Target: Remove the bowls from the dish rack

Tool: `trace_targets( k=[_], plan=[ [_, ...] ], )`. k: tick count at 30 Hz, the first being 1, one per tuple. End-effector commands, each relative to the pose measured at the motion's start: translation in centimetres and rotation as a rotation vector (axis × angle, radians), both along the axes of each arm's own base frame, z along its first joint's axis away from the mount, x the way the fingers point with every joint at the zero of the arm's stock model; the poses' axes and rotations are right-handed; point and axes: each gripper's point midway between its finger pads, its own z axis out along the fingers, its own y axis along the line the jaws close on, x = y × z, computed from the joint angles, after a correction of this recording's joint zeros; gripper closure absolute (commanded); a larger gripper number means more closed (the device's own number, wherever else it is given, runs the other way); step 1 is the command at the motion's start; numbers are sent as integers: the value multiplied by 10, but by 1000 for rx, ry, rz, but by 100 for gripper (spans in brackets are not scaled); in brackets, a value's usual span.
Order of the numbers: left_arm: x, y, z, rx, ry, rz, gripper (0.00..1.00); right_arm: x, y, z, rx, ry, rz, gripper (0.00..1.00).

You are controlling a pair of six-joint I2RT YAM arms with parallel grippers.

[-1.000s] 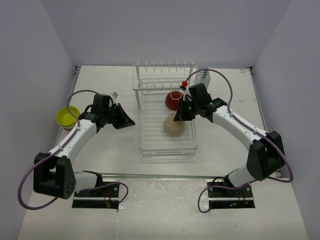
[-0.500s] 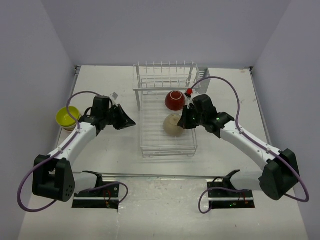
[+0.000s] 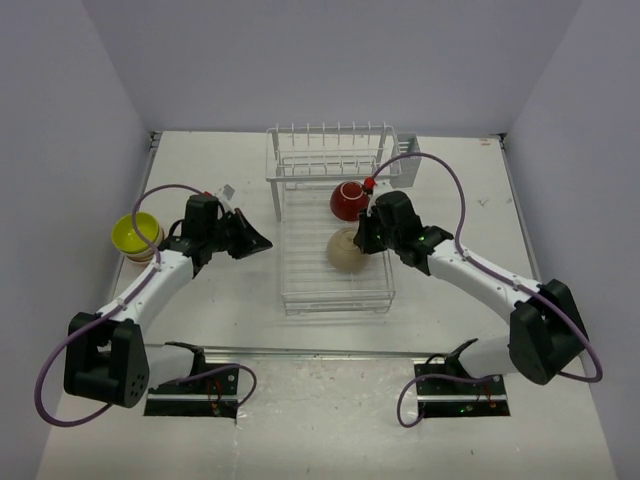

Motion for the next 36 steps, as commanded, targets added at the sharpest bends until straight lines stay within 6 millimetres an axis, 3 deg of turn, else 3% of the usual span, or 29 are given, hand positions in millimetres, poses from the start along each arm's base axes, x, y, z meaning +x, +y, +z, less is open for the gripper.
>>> trace_targets(
  k=[1,8,22,34,36],
  plan=[
    [8,-1,5,-5,-57,7,100,20,3,2,-12,-88,-19,100],
    [7,-2,-7,3,-27,-6,100,21,9,-16,-22,-61,-13,100],
    [15,-9,-21,-12,13,-36,100,-5,57,-41,-43,14,75,100],
    [17,-20,-17,-45,3,-95,100,-11,125,-32,-12,40,169,100],
    [18,-20,-14,-47,-2,-98,100,-15,137,-23,-4,24,183,100]
  ],
)
